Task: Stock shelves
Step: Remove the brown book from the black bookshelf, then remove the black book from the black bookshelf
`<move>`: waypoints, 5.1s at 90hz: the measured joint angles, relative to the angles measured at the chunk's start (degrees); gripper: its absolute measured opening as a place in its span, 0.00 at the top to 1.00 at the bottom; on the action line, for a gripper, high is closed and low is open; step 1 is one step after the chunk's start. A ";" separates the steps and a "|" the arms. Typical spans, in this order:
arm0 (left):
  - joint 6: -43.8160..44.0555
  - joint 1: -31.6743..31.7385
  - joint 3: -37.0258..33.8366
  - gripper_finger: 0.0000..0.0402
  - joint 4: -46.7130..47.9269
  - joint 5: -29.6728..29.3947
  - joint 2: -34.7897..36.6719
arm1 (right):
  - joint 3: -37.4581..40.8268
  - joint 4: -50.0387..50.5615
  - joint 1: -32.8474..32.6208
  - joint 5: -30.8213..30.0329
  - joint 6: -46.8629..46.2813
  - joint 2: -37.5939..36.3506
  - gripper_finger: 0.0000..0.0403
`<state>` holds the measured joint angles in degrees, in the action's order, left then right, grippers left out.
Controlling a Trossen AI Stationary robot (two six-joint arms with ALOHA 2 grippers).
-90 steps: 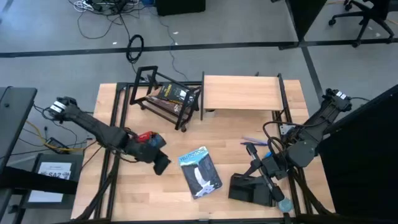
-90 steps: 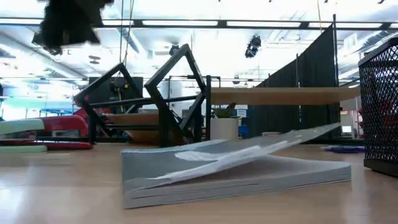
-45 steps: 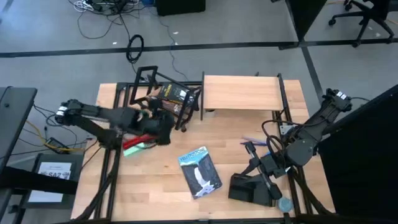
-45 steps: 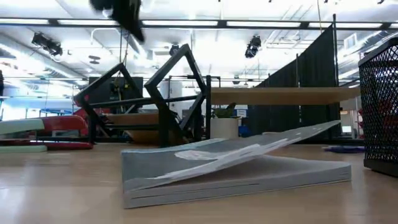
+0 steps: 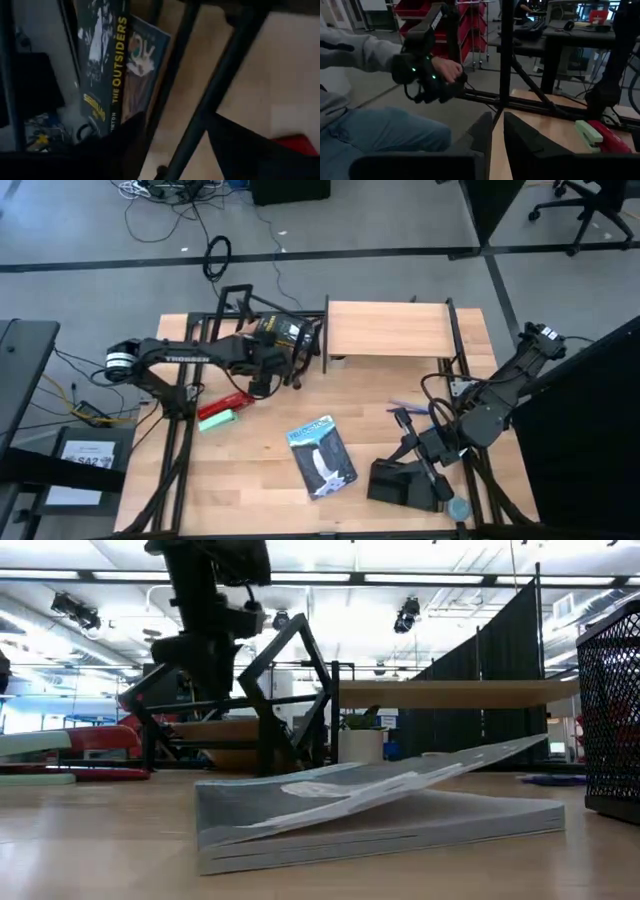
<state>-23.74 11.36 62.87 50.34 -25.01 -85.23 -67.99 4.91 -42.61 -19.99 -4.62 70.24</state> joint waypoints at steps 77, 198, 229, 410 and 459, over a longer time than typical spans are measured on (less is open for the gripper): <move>-8.98 9.21 7.12 0.64 0.25 6.50 -2.42 | 0.00 0.11 2.71 0.13 -2.84 0.02 0.95; -10.34 5.59 27.04 1.00 3.94 -13.28 -10.80 | 0.00 0.47 2.08 0.13 -6.29 3.14 0.95; -2.94 -7.36 48.41 1.00 22.29 -32.39 -10.61 | 0.00 -2.52 -0.54 -0.19 -4.97 3.16 0.95; -0.02 -51.10 13.73 0.79 -25.05 -8.34 -28.02 | 0.00 -13.96 -13.90 -15.10 7.21 3.08 0.95; 43.84 -52.30 37.44 0.60 19.00 -21.21 -28.02 | 0.00 -13.24 -14.16 -14.99 7.74 3.08 0.95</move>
<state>20.10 -40.94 100.31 69.34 -46.21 -113.25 -67.99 -8.34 -56.77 -34.98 3.11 73.32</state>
